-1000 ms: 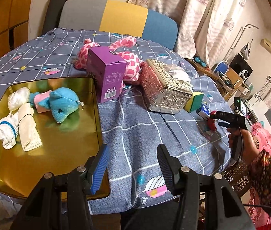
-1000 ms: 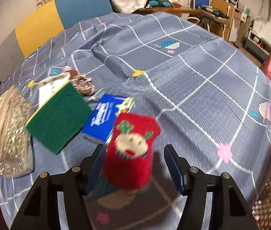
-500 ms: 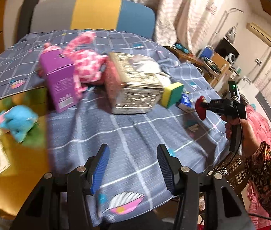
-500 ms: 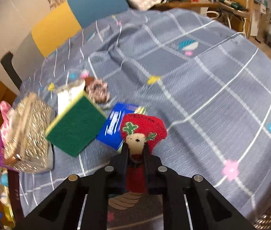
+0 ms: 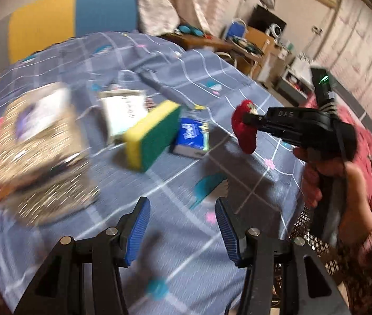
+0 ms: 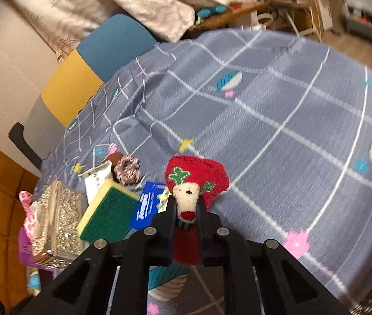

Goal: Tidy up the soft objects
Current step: 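Grasp the blue Tempo tissue pack with the left tool while the right tool holds the red sock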

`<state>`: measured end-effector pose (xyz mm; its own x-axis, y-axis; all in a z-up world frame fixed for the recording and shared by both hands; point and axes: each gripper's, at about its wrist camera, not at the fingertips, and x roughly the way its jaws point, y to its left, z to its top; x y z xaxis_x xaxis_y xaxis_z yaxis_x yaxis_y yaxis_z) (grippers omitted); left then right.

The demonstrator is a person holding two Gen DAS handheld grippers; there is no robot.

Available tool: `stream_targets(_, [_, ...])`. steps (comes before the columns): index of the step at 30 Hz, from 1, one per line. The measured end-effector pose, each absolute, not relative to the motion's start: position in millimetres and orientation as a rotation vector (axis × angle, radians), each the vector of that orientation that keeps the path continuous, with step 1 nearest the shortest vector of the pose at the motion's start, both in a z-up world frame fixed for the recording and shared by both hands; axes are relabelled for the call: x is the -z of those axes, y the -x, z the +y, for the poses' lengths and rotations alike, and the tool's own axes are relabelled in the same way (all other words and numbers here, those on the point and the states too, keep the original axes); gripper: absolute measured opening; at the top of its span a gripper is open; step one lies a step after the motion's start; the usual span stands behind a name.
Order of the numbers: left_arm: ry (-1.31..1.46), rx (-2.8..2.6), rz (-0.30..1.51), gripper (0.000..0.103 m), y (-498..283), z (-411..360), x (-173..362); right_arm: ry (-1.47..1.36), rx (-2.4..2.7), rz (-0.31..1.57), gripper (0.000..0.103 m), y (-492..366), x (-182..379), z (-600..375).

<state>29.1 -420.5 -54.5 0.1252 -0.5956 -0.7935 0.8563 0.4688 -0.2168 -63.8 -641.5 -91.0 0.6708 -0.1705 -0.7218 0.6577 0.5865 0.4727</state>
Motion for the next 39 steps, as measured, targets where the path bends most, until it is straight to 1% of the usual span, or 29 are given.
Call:
stream_targets(5, [-0.405, 1.116, 0.958, 0.053, -35.4, -484.9, 73.7, -0.769, 0.563, 0.649, 0.013, 67.5, 82.1, -642.6])
stream_targets(8, [-0.441, 1.091, 0.984, 0.057, -47.6, -520.6, 90.6, -0.753, 0.582, 0.649, 0.013, 69.8, 80.6, -644.8])
stream_targets(10, [-0.468, 1.072, 1.016, 0.057, -53.9, -536.2, 101.4, -0.734, 0.591, 0.660, 0.013, 68.0, 80.2, -644.4])
stream_targets(14, [-0.505, 1.057, 1.053, 0.058, -64.7, -558.8, 118.7, -0.724, 0.584, 0.658, 0.013, 65.8, 79.3, -643.0])
stream_targets(20, [-0.604, 1.037, 1.005, 0.058, -60.3, -573.7, 133.3, -0.762, 0.573, 0.646, 0.013, 67.3, 81.4, -646.6])
stream_targets(21, [-0.594, 1.033, 0.988, 0.053, -59.4, -572.3, 132.7, -0.771, 0.575, 0.643, 0.013, 68.3, 82.2, -647.8])
stream_targets(27, [-0.530, 1.066, 0.946, 0.053, -49.9, -553.0, 118.8, -0.791, 0.597, 0.643, 0.013, 72.6, 85.1, -651.3])
stream_targets(32, [-0.423, 1.102, 0.946, 0.053, -36.5, -507.7, 99.2, -0.787, 0.603, 0.656, 0.013, 72.2, 86.5, -651.2])
stream_targets(39, [-0.302, 1.128, 0.970, 0.053, -9.8, -434.3, 85.0, -0.753, 0.615, 0.687, 0.013, 69.7, 89.0, -647.4])
